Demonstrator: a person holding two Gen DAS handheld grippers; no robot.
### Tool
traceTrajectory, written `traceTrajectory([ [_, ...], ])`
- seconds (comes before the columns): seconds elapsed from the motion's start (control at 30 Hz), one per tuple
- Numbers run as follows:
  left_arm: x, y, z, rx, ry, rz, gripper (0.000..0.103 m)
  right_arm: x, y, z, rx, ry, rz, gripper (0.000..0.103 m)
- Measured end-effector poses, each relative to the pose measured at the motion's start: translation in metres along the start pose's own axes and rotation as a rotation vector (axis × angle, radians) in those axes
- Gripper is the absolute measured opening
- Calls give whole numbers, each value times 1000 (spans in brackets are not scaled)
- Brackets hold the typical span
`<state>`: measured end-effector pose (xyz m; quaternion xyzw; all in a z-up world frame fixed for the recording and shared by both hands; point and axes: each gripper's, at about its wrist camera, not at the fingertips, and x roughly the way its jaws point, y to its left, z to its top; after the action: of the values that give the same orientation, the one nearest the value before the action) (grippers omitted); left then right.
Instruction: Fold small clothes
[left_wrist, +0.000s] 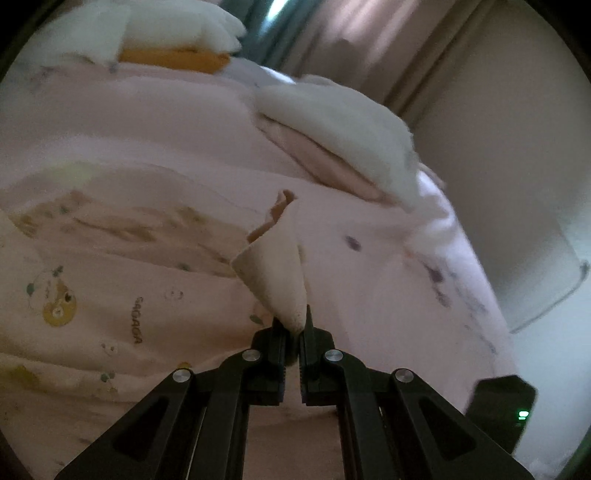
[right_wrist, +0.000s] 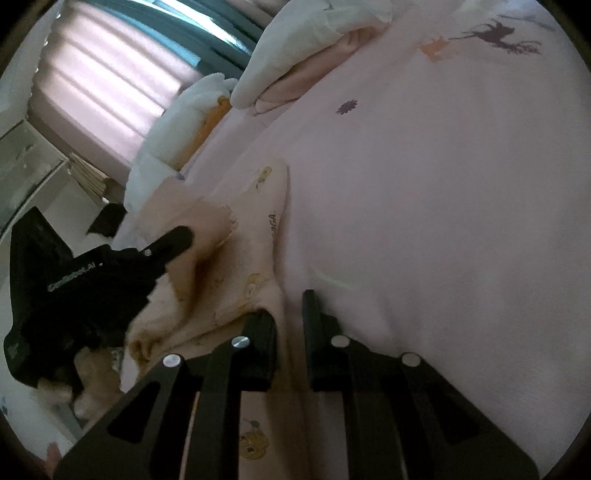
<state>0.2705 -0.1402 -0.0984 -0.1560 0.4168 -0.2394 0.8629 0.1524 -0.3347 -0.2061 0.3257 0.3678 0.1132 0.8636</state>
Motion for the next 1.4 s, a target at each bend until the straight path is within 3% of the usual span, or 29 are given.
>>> traceTrajectory([
  [0.07,8,-6,-1,-1,50,-12,3,0,2,-1,-1,0,1,10],
  [0.13,18,-5,-2,10,144,7,13,0,0,-1,9,-2,17,10],
  [0.23,13,7,-4,-23,215,-65,16,1,-2,-1,23,-2,37,10],
  [0.3,-5,13,0,-21,195,-75,35,0,-1,-2,23,-3,39,10],
  [0.33,-20,16,4,-7,158,-68,39,1,-1,-1,25,-2,41,10],
  [0.43,-55,18,14,64,69,-26,42,3,-1,1,28,-1,44,10],
  [0.5,-80,28,18,127,10,50,43,2,-2,1,31,0,48,10],
  [0.57,-94,48,19,158,-44,209,43,2,-3,2,35,1,53,10],
  [0.6,-94,59,20,144,-43,253,43,2,-3,2,37,1,56,10],
  [0.73,-82,132,11,-18,82,343,38,1,-6,1,41,0,65,10],
  [0.8,-80,165,-4,-75,98,321,12,1,-6,2,44,1,70,10],
  [0.87,-95,183,-14,-110,33,263,4,1,-6,2,46,1,74,11],
  [0.97,-110,199,-19,-186,14,226,5,1,-5,2,50,2,80,11],
  [1.07,-119,201,-23,-138,0,298,5,-1,-4,1,59,15,74,11],
  [1.13,-125,200,-28,-127,1,297,5,-4,0,1,54,48,44,10],
  [1.2,-132,201,-35,-121,-7,315,5,-14,11,3,12,85,-26,19],
  [1.27,-129,207,-35,-110,-15,346,5,-27,33,9,-71,59,-90,20],
  [1.4,-127,225,-36,-217,-30,266,5,-21,86,30,-213,32,-60,20],
])
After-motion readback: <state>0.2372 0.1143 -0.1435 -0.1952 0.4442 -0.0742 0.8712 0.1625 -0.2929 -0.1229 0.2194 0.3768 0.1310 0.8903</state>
